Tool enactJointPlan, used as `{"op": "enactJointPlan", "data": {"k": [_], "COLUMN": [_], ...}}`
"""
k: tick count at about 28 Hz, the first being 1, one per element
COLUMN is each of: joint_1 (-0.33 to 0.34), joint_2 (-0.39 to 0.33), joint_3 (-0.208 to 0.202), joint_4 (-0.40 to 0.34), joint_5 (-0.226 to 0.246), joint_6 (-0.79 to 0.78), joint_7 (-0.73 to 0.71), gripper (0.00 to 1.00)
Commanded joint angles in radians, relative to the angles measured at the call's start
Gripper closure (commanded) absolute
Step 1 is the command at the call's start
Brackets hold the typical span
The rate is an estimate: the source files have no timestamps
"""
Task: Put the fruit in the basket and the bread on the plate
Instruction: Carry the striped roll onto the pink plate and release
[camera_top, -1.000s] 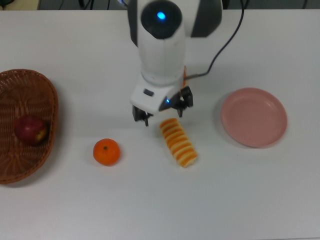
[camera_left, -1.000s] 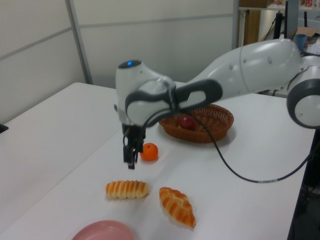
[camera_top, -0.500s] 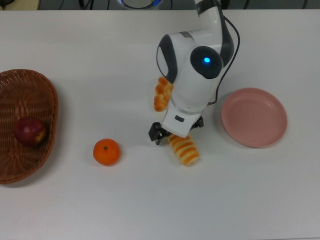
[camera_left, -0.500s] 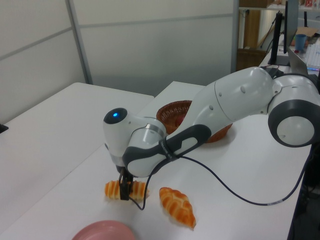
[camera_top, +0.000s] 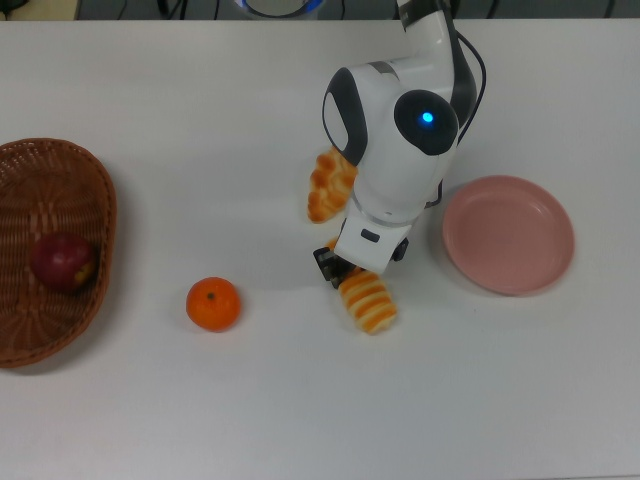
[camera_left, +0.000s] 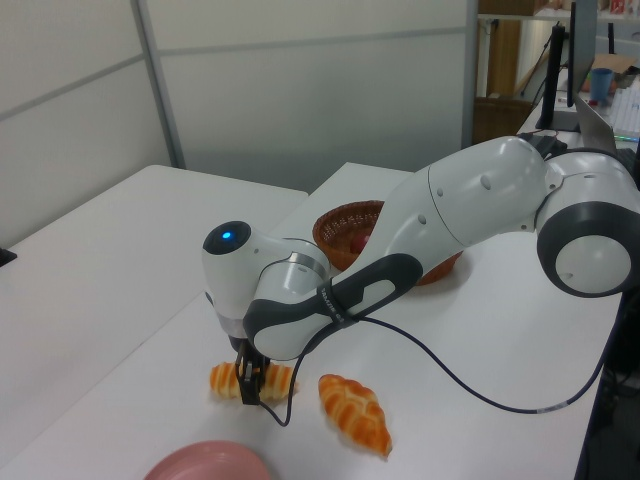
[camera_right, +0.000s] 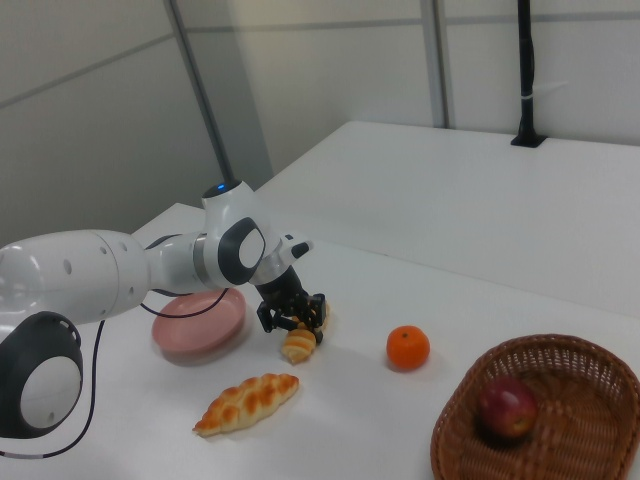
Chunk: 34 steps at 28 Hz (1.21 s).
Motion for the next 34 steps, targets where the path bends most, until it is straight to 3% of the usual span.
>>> {"op": "enactJointPlan", "data": {"k": [1, 7, 20, 26, 34], "joint_1": [0.014, 0.002, -0.006, 0.077, 0.218], "joint_2": [-0.023, -0.04, -0.108, -0.149, -0.166], "joint_3": [-0.013, -0.018, -0.016, 0.014, 0.014], "joint_4": [-0.03, -0.022, -0.006, -0.001, 0.001], "joint_5": [-0.007, -0.001, 0.058, 0.059, 0.052], "joint_6": [0.009, 0.008, 0.006, -0.02, -0.055], "joint_7": [0.028, 0.028, 0.027, 0.07, 0.134], "gripper": [1.0, 1.0, 1.0, 1.0, 1.0]}}
